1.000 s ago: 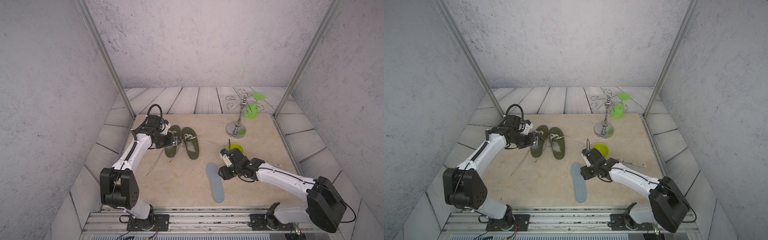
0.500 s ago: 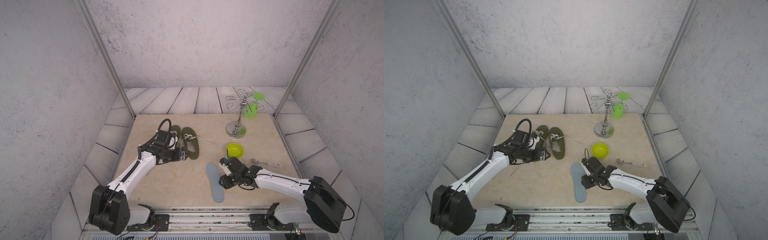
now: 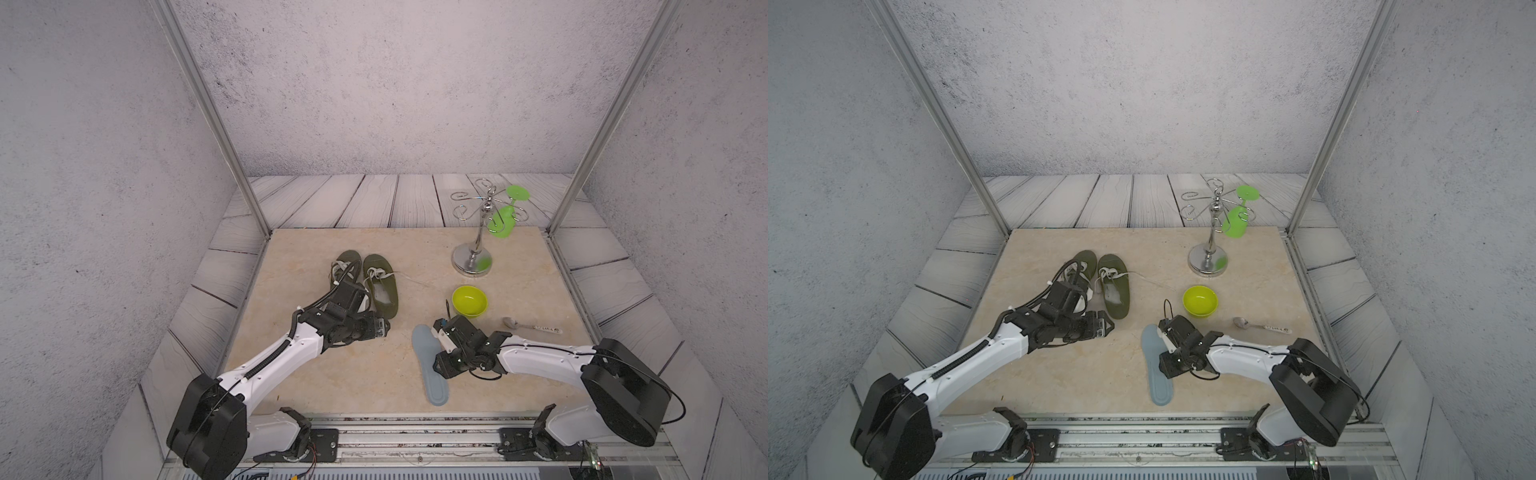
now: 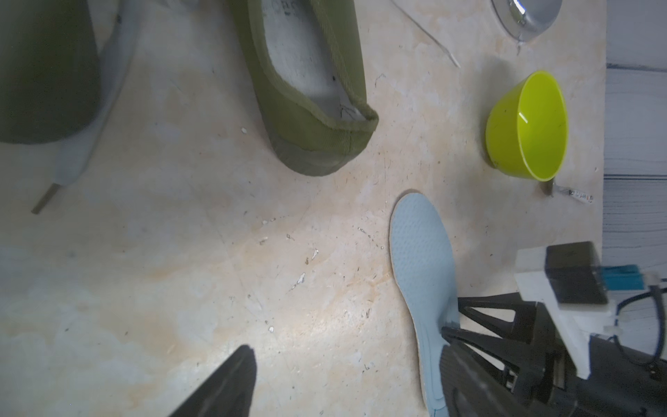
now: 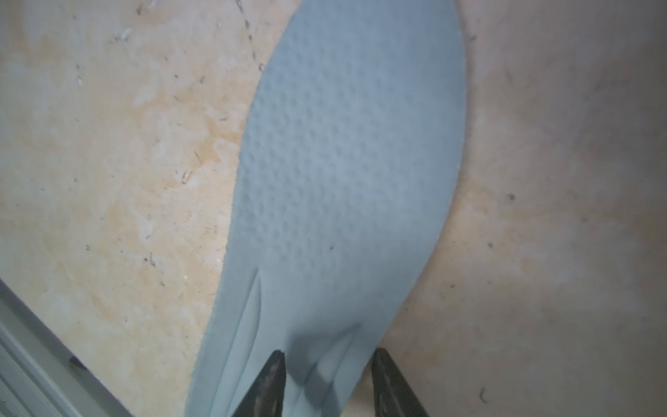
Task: Insert the insole into the shoe
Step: Pick up the insole from the center of the board.
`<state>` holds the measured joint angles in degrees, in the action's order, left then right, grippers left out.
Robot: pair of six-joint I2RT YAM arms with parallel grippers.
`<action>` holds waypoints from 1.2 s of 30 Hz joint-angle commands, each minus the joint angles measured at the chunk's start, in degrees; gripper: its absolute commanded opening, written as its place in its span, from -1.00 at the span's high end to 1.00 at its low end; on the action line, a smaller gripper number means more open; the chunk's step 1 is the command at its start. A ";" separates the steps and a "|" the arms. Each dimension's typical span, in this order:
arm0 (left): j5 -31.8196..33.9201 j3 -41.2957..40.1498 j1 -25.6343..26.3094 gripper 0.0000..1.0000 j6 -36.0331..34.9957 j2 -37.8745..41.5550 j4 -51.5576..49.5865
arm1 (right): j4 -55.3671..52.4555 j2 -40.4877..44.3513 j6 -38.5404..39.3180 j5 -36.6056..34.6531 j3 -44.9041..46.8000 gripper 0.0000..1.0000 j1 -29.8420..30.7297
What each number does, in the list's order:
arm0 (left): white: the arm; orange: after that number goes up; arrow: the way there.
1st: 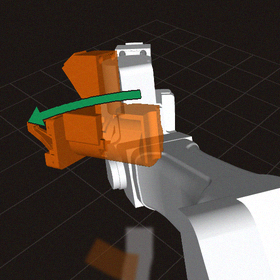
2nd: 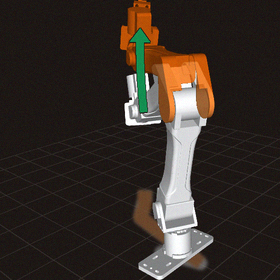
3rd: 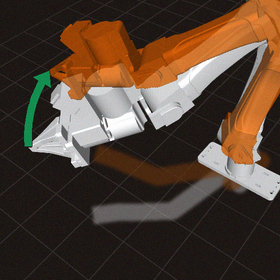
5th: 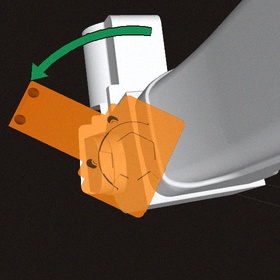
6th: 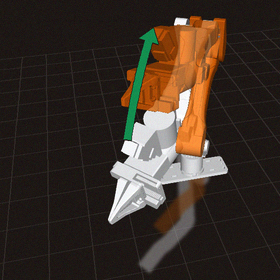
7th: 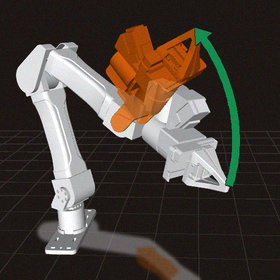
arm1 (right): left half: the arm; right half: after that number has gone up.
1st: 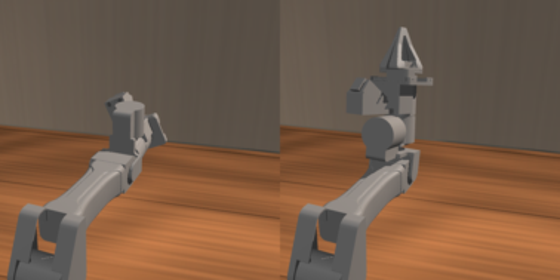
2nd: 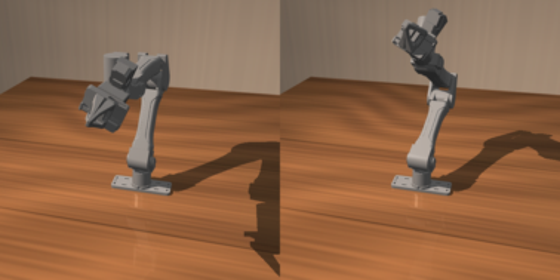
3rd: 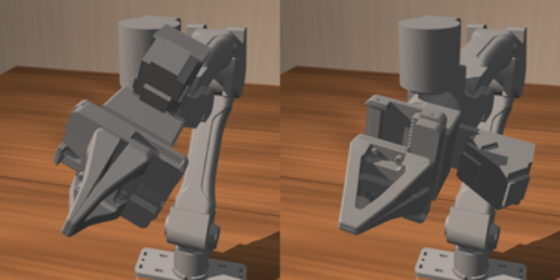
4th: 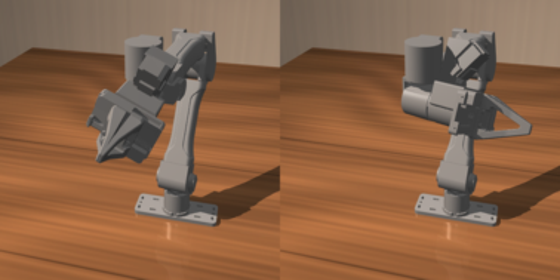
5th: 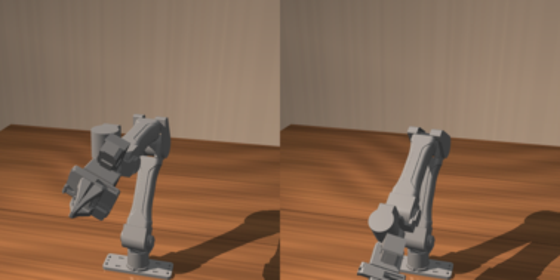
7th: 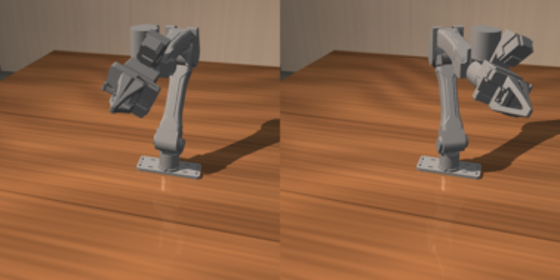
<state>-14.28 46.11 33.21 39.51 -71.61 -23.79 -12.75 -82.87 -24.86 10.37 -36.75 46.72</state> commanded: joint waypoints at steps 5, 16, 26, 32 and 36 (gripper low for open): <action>0.16 -1.73 3.44 -0.55 5.59 -2.35 6.30 | -0.04 -3.26 0.51 -0.68 -1.56 0.42 0.37; -2.04 -5.06 6.78 -0.17 10.33 -5.11 14.92 | -0.46 -0.15 0.69 -3.57 -3.00 0.91 0.30; -4.14 -6.58 7.39 -0.02 13.69 -8.00 19.88 | -0.53 -0.29 -0.10 -3.96 -5.50 1.00 -1.17; -4.39 -6.97 7.56 -0.02 14.58 -9.56 22.02 | 0.10 2.39 -2.15 0.18 -5.61 1.00 -4.38; -5.65 -7.22 7.84 0.00 15.90 -11.61 25.20 | 0.70 2.74 -3.56 6.64 -5.92 1.00 -7.88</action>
<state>-19.07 39.55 40.42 53.52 -81.80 -1.91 -12.08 -82.11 -26.85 12.25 -41.74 40.38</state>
